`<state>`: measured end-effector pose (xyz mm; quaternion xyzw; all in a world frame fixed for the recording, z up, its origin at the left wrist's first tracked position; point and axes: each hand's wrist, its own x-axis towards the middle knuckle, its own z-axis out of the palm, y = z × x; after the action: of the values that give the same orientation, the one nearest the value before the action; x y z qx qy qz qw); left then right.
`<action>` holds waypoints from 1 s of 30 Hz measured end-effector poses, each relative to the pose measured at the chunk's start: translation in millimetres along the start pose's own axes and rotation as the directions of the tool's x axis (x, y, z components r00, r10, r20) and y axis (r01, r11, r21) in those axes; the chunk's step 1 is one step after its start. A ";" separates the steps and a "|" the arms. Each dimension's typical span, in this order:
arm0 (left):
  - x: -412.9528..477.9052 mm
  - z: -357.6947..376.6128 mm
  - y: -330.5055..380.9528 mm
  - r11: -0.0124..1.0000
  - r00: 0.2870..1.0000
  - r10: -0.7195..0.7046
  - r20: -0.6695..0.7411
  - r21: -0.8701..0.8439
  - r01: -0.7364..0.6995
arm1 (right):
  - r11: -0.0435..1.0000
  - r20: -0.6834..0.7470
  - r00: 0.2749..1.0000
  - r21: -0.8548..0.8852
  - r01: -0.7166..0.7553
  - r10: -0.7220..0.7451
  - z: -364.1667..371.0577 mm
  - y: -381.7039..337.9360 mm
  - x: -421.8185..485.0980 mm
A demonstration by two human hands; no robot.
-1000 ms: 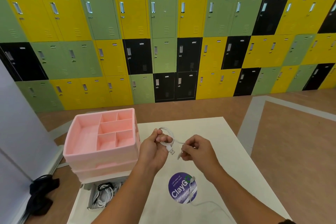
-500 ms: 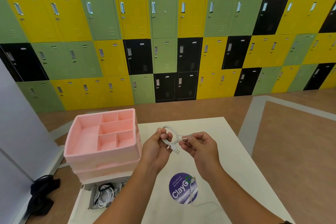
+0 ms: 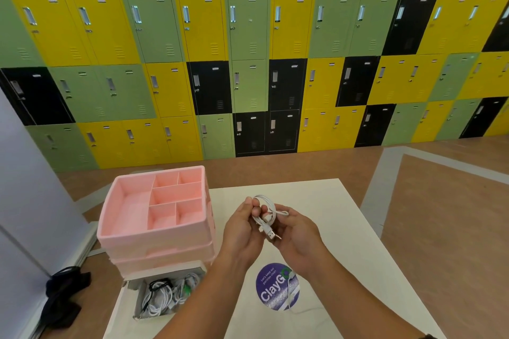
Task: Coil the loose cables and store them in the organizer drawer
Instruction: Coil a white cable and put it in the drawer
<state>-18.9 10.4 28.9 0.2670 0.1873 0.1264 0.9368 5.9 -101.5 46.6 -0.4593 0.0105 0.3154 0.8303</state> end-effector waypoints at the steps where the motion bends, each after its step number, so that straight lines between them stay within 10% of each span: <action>1: -0.6 1.6 1.4 1.000 1.000 0.013 -0.006 0.003 -0.013 | 1.000 0.028 1.000 -0.012 -0.001 0.001 0.8 -0.5 -1.7; 23: -8.3 -13.9 24.0 0.930 0.989 -0.074 0.125 0.367 0.023 | 0.900 0.125 0.975 -0.421 -0.114 0.182 -4.4 -28.6 -3.2; 30: -18.5 -3.7 42.7 0.373 0.988 -0.137 0.069 0.928 -0.014 | 0.578 0.055 0.997 -0.816 0.015 0.051 -12.3 -37.9 2.1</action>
<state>-42.9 41.1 54.6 0.7455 0.1722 -0.0532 0.6417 31.1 -124.3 67.5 -0.7775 -0.1612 0.3098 0.5230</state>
